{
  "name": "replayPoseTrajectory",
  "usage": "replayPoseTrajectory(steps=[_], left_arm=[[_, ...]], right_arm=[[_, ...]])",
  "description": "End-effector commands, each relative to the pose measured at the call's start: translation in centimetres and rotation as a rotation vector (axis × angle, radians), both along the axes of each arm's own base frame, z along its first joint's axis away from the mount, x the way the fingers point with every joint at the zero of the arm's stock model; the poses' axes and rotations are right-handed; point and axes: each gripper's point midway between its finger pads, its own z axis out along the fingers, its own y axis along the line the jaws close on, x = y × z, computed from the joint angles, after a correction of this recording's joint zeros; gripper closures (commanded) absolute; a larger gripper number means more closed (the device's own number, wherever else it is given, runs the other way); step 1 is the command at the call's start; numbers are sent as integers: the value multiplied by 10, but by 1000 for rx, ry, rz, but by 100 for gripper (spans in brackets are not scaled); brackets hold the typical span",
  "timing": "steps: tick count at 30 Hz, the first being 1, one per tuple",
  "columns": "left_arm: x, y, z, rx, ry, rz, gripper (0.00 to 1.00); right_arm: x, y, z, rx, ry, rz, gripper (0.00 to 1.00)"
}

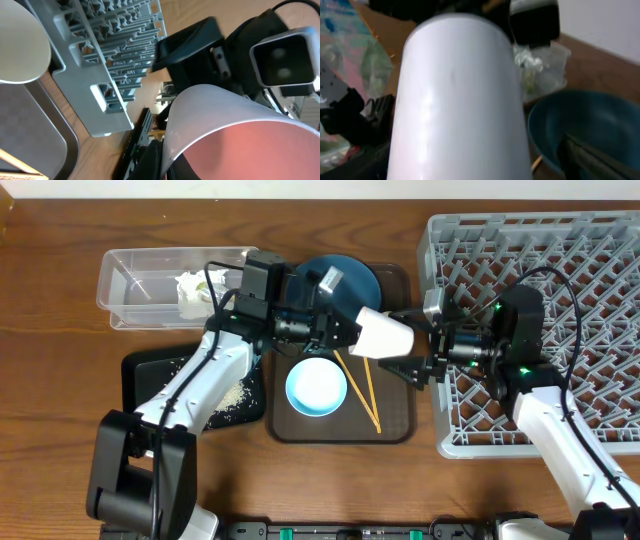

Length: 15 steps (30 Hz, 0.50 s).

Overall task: Sort waste into correct bins and load items into the dishwasher rack
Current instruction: 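Hand the pink cup from the left gripper to the right gripper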

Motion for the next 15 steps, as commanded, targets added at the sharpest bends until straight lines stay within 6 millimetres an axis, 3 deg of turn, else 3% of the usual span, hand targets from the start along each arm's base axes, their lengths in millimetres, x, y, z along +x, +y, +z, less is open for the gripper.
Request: replayPoseTrajectory(steps=[1,15], left_arm=[[-2,-2,8,-21,6,-22,94],[-2,-2,8,-21,6,-22,94]], right_arm=[[-6,9,13,34,-6,54,8],[-12,11,18,53,-23,92,34]])
